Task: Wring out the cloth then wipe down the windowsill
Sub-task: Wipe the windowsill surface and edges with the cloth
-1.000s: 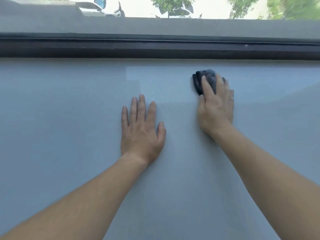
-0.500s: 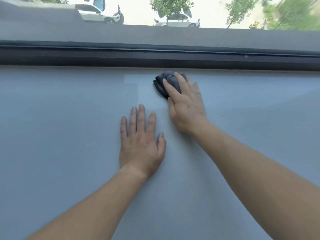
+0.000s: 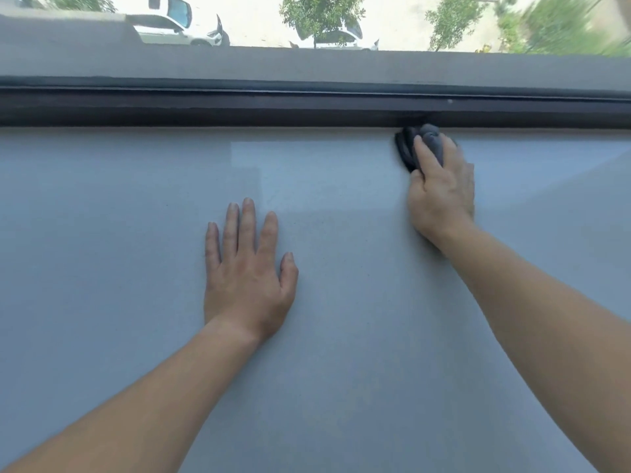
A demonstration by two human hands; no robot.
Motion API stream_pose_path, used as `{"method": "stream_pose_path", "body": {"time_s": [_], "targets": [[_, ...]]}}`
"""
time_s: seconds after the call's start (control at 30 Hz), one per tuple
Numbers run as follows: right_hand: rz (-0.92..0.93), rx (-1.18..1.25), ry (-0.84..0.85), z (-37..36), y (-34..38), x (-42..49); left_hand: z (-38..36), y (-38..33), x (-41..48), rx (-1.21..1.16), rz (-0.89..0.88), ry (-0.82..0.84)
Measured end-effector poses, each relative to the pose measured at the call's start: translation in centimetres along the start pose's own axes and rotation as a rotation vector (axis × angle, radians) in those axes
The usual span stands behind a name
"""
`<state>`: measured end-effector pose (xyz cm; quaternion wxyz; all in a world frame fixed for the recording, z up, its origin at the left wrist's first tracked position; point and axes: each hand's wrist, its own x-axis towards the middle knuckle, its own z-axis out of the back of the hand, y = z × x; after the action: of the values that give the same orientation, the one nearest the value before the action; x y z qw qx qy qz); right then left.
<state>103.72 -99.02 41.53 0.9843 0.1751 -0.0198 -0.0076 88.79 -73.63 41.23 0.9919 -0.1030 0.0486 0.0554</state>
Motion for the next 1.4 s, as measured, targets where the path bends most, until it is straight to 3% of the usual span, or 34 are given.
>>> {"method": "stream_pose_path", "body": {"time_s": [0.1,0.23,0.3,0.37,0.47,0.53,0.6,0.7,0.77,0.93,1.0,1.07,1.17,1.23,1.4], "targets": [[0.286,-0.064,0.168,0.2,-1.3,-1.7,0.1,0.0,-0.1,-0.013,0.004,-0.014],[-0.021,-0.057,0.015,1.6,-5.5,2.3,-0.2,0.0,-0.1,-0.024,0.003,-0.049],[-0.063,-0.033,-0.021,1.3,-4.7,2.1,-0.3,0.0,-0.1,-0.036,0.011,-0.059],[0.055,0.007,0.015,0.6,-2.9,-1.4,-0.2,0.0,-0.1,-0.067,0.018,-0.057],[0.386,0.005,0.175,0.5,-2.1,-8.1,0.2,-1.1,-0.6,-0.082,0.04,-0.114],[0.5,-0.015,0.234,1.2,-3.7,-7.4,0.3,-3.3,-1.5,-0.102,0.03,-0.148],[0.391,-0.034,0.175,1.9,-6.0,-3.7,-0.1,-6.2,-2.8,-0.143,0.004,-0.124],[0.066,-0.001,0.058,3.0,-8.5,1.4,-1.6,-9.5,-4.2,-0.154,0.009,-0.077],[0.044,-0.016,0.04,2.7,-7.6,0.4,-2.4,-10.3,-4.3,-0.112,0.042,-0.059],[0.5,0.004,0.207,2.2,-6.5,-8.8,-2.6,-10.8,-4.3,-0.053,0.072,-0.053],[0.6,-0.026,0.252,2.7,-7.6,-8.1,-2.5,-10.8,-4.3,-0.051,0.077,-0.047],[0.52,-0.069,0.207,3.1,-9.0,-4.8,-2.5,-10.8,-4.2,-0.039,0.077,-0.043],[0.171,-0.014,0.108,3.7,-9.7,-0.7,-2.4,-10.9,-4.2,-0.036,0.078,-0.046],[0.124,0.002,0.074,3.2,-8.4,-2.1,-2.5,-10.9,-4.3,-0.037,0.083,-0.044],[0.598,0.002,0.217,2.6,-7.1,-12.5,-2.5,-11.0,-4.2,-0.037,0.088,-0.052]]}}
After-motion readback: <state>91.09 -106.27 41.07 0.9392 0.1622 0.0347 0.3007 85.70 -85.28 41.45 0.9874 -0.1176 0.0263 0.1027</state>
